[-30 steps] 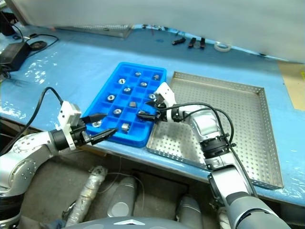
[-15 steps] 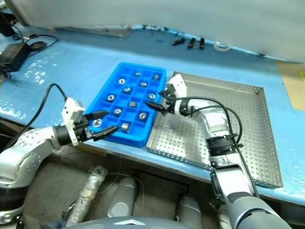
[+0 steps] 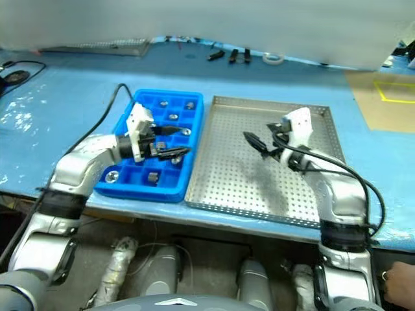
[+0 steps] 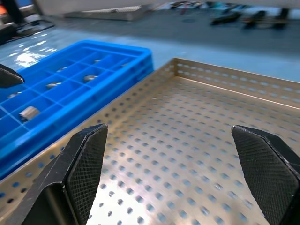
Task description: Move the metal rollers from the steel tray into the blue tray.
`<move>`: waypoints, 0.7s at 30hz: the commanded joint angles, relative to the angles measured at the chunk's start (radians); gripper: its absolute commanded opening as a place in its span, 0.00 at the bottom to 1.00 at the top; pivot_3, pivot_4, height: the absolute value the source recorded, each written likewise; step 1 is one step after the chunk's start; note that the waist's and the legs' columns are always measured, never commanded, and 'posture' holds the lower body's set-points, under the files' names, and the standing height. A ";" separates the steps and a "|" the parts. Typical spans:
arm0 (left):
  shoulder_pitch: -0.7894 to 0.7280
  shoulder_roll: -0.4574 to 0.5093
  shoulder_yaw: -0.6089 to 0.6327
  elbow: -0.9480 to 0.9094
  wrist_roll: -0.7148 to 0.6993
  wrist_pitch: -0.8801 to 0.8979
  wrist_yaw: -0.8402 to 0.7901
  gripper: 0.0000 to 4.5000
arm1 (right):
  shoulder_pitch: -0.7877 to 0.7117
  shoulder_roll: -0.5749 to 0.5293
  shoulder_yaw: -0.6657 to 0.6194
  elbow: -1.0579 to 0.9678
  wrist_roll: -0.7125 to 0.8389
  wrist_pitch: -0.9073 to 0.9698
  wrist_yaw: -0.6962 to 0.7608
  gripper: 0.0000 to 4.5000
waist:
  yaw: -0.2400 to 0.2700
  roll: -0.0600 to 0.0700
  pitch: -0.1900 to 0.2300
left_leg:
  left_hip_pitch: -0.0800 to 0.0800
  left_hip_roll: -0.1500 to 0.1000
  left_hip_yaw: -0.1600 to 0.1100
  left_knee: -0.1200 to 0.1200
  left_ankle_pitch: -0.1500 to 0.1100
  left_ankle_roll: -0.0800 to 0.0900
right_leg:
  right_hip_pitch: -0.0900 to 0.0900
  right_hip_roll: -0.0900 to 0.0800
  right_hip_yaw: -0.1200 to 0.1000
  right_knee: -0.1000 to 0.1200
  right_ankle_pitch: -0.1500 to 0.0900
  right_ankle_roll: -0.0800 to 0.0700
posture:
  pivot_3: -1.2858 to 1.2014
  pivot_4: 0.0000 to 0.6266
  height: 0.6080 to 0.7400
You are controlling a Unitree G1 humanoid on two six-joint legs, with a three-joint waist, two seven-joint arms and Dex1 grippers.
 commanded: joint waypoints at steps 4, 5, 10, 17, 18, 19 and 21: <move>-0.081 -0.045 -0.029 0.118 0.055 -0.095 -0.090 1.00 | 0.114 -0.004 -0.065 -0.146 0.073 -0.002 -0.039 0.99 | -0.033 0.000 0.000 | 0.001 0.000 0.001 0.000 -0.001 0.002 | 0.000 0.000 0.000 0.000 0.000 0.000 | 0.47 0.24 1.00; -0.087 -0.050 -0.029 0.128 0.060 -0.101 -0.096 1.00 | 0.123 -0.002 -0.069 -0.153 0.079 -0.003 -0.045 0.99 | -0.034 0.000 0.000 | 0.001 0.000 0.001 0.000 -0.001 0.002 | 0.000 0.000 0.000 0.000 0.000 0.000 | 0.46 0.24 1.00; -0.089 -0.064 -0.017 0.137 0.073 -0.109 -0.101 1.00 | 0.139 0.005 -0.057 -0.162 0.098 -0.012 -0.069 0.99 | -0.034 0.000 0.000 | 0.002 0.000 0.001 0.001 -0.003 0.005 | 0.001 0.000 0.000 0.000 0.000 0.000 | 0.46 0.24 1.00; -0.067 -0.052 -0.002 0.106 0.069 -0.093 -0.095 1.00 | 0.121 -0.017 -0.048 -0.143 0.123 -0.016 -0.058 0.99 | -0.032 0.000 0.000 | 0.002 0.000 0.001 0.001 -0.004 0.008 | 0.002 0.000 0.000 -0.001 0.000 -0.001 | 0.47 0.24 1.00; -0.062 -0.048 0.000 0.098 0.066 -0.089 -0.095 1.00 | 0.118 -0.021 -0.048 -0.138 0.125 -0.016 -0.056 0.99 | -0.032 0.000 0.000 | 0.002 0.000 0.001 0.001 -0.004 0.009 | 0.002 0.000 0.000 -0.001 0.000 -0.001 | 0.47 0.24 1.00; -0.055 -0.044 0.002 0.089 0.064 -0.085 -0.095 1.00 | 0.113 -0.026 -0.047 -0.132 0.127 -0.017 -0.052 0.99 | -0.032 0.000 0.000 | 0.001 0.000 0.001 0.001 -0.004 0.009 | 0.002 0.000 0.000 -0.002 0.000 -0.001 | 0.47 0.24 1.00; -0.044 -0.036 0.005 0.073 0.060 -0.077 -0.093 1.00 | 0.105 -0.032 -0.041 -0.127 0.134 -0.020 -0.040 0.99 | -0.032 0.000 0.000 | 0.002 0.000 0.001 0.001 -0.004 0.009 | 0.002 0.000 0.000 -0.002 0.000 -0.001 | 0.48 0.24 1.00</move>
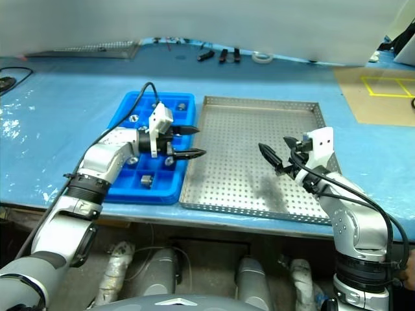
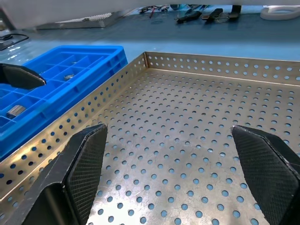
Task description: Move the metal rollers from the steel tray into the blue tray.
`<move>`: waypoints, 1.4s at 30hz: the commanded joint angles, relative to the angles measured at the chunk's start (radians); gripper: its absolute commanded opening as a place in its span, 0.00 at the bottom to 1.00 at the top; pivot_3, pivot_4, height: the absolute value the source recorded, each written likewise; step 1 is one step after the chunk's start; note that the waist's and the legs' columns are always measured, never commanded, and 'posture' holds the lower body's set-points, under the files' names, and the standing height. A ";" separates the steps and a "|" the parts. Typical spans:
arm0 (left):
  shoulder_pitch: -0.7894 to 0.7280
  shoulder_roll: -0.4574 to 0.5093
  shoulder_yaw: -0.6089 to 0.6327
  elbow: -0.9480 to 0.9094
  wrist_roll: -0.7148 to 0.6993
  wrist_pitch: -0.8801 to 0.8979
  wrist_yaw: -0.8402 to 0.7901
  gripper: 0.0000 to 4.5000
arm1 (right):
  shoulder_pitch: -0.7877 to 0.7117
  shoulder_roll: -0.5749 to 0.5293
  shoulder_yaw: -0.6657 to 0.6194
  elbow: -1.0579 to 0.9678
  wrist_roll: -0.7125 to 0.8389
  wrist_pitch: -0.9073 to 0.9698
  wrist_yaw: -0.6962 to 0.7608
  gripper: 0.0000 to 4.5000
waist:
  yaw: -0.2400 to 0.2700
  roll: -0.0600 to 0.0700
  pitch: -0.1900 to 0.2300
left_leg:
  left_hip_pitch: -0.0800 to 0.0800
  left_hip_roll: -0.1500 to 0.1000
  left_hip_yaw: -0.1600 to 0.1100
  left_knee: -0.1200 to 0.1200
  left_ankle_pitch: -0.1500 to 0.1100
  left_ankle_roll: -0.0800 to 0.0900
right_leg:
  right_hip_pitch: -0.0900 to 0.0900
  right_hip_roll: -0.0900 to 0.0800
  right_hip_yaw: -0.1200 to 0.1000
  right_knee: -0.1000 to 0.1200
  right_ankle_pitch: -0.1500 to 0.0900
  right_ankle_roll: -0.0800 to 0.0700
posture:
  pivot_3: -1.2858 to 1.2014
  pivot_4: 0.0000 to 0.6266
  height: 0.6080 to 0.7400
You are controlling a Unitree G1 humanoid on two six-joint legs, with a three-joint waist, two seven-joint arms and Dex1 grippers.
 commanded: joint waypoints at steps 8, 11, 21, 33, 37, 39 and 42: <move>0.038 0.031 0.038 -0.104 -0.017 0.033 0.006 1.00 | -0.001 -0.014 0.012 -0.025 0.046 -0.023 0.020 0.99 | 0.001 0.000 0.000 | 0.000 0.000 0.000 0.000 0.000 0.000 | 0.000 0.000 0.000 0.000 0.000 0.000 | 0.49 0.24 1.00; 0.049 0.029 0.043 -0.120 -0.018 0.045 0.013 1.00 | -0.005 -0.021 0.009 -0.021 0.052 -0.021 0.019 0.99 | 0.002 0.000 0.000 | 0.000 0.000 0.000 0.000 0.000 0.000 | 0.000 0.000 0.000 0.000 0.000 0.000 | 0.49 0.24 1.00; 0.069 0.023 0.063 -0.136 -0.025 0.060 0.042 1.00 | -0.014 -0.042 -0.007 -0.017 0.066 -0.013 0.016 0.99 | 0.001 0.000 0.000 | 0.000 0.000 0.000 0.000 0.000 0.000 | 0.000 0.000 0.000 -0.001 0.000 0.000 | 0.49 0.24 1.00; 0.065 0.027 0.062 -0.145 -0.024 0.088 0.036 1.00 | -0.001 -0.032 0.004 -0.029 0.081 -0.019 -0.005 0.99 | 0.001 0.000 0.000 | 0.000 0.000 0.000 -0.002 0.000 0.001 | 0.000 0.000 0.000 -0.003 0.000 0.000 | 0.48 0.24 1.00; 0.071 0.032 0.064 -0.153 -0.025 0.091 0.035 1.00 | -0.010 -0.034 0.004 -0.019 0.081 -0.022 -0.006 0.99 | 0.001 0.000 0.000 | -0.001 0.000 0.000 -0.002 0.000 0.001 | 0.000 0.000 0.000 -0.004 0.000 0.000 | 0.49 0.24 1.00; 0.075 0.034 0.065 -0.157 -0.025 0.091 0.035 1.00 | -0.011 -0.033 0.008 -0.016 0.078 -0.025 -0.006 0.99 | 0.001 0.000 0.000 | -0.001 0.000 0.000 -0.002 0.000 0.001 | 0.000 0.000 0.000 -0.005 0.000 0.000 | 0.49 0.24 1.00; 0.082 0.035 0.067 -0.168 -0.027 0.095 0.039 1.00 | -0.012 -0.031 0.014 -0.014 0.077 -0.026 -0.005 0.99 | 0.001 0.000 0.000 | -0.001 0.000 0.000 -0.003 -0.001 0.001 | 0.000 0.000 0.000 -0.005 0.000 0.000 | 0.49 0.24 1.00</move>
